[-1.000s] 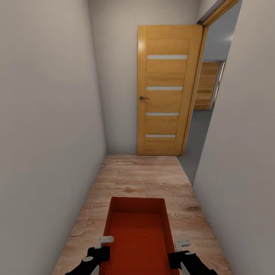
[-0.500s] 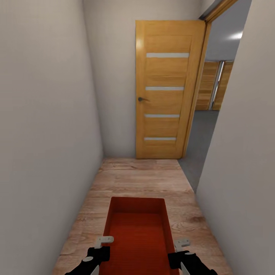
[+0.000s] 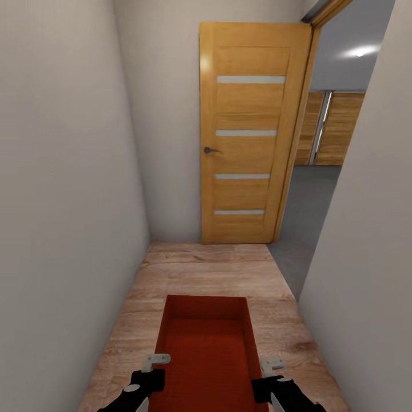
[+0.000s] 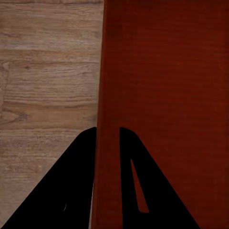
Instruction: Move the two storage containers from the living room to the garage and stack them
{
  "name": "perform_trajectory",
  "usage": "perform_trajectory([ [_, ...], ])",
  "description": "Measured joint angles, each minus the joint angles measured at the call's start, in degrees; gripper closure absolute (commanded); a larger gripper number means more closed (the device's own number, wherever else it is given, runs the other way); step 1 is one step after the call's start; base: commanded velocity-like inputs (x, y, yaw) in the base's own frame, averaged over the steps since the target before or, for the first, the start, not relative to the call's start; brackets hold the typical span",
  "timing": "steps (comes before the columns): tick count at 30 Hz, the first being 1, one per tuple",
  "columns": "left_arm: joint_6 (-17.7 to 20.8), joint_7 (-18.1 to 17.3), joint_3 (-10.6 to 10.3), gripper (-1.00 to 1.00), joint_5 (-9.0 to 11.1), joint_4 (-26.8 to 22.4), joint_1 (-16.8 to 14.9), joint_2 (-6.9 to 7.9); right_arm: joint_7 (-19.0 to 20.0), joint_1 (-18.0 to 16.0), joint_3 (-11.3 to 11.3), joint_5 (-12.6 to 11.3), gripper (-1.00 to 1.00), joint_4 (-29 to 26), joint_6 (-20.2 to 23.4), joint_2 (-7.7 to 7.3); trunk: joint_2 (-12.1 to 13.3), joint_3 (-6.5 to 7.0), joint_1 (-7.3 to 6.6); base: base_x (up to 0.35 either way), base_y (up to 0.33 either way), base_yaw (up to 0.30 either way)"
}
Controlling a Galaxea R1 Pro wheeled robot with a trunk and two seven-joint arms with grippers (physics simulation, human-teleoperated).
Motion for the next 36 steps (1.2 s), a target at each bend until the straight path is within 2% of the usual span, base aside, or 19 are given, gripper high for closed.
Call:
perform_trajectory([
  [12,0.00,0.00,0.00,1.00,0.00,0.02,-0.01,-0.01,0.00,0.01,0.00,0.00,1.00,-0.02,0.00,-0.01,0.00,0.00,0.00,0.330,0.152,-0.163],
  [24,0.00,0.00,-0.06,1.00,0.07,0.00,0.00,0.02,-0.03,0.00,0.01,0.00,1.00,0.00,0.00,0.02,0.00,0.00,0.00,0.304,0.167,-0.028],
  [36,0.00,-0.01,-0.06,1.00,0.08,0.00,0.00,0.02,-0.02,0.00,-0.01,0.00,1.00,0.00,0.01,0.01,0.00,0.07,0.00,0.319,0.079,-0.092],
])
